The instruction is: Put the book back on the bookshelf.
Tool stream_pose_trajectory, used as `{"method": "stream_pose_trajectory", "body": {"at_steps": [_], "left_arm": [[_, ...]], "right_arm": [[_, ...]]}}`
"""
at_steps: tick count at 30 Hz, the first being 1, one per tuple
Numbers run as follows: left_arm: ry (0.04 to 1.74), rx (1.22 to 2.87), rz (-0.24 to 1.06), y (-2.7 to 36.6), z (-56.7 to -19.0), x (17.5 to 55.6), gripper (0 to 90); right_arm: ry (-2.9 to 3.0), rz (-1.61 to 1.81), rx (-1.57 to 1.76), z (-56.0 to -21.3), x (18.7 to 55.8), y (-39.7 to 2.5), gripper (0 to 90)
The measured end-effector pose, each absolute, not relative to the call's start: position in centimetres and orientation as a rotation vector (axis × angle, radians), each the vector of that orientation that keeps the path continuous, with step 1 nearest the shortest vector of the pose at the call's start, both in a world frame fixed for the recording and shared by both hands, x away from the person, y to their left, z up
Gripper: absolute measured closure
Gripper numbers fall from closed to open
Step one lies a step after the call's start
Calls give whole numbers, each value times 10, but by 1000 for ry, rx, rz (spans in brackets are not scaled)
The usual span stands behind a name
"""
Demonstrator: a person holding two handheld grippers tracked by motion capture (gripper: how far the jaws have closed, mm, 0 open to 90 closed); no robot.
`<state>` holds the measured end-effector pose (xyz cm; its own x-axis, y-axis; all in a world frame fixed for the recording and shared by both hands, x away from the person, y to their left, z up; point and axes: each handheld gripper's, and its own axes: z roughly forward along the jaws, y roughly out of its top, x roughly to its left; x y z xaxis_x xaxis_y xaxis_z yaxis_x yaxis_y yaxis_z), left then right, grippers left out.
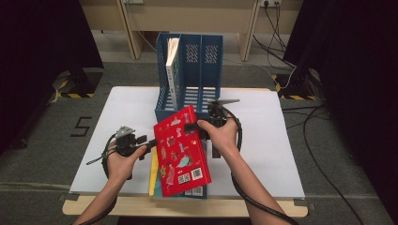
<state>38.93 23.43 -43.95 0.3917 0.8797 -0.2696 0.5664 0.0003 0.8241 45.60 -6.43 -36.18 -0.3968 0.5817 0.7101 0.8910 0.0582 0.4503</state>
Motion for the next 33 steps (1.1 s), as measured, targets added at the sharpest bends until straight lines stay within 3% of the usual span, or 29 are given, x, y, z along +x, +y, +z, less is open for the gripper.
{"method": "stream_pose_trajectory", "body": {"at_steps": [20, 33], "left_arm": [[1214, 1617, 437, 230, -409, 381, 387], [1108, 1627, 418, 207, -382, 376, 371]], "right_arm": [[-2147, -1492, -1447, -324, 464, -32, 802], [-2232, -1577, -1454, -310, 477, -10, 801]]}}
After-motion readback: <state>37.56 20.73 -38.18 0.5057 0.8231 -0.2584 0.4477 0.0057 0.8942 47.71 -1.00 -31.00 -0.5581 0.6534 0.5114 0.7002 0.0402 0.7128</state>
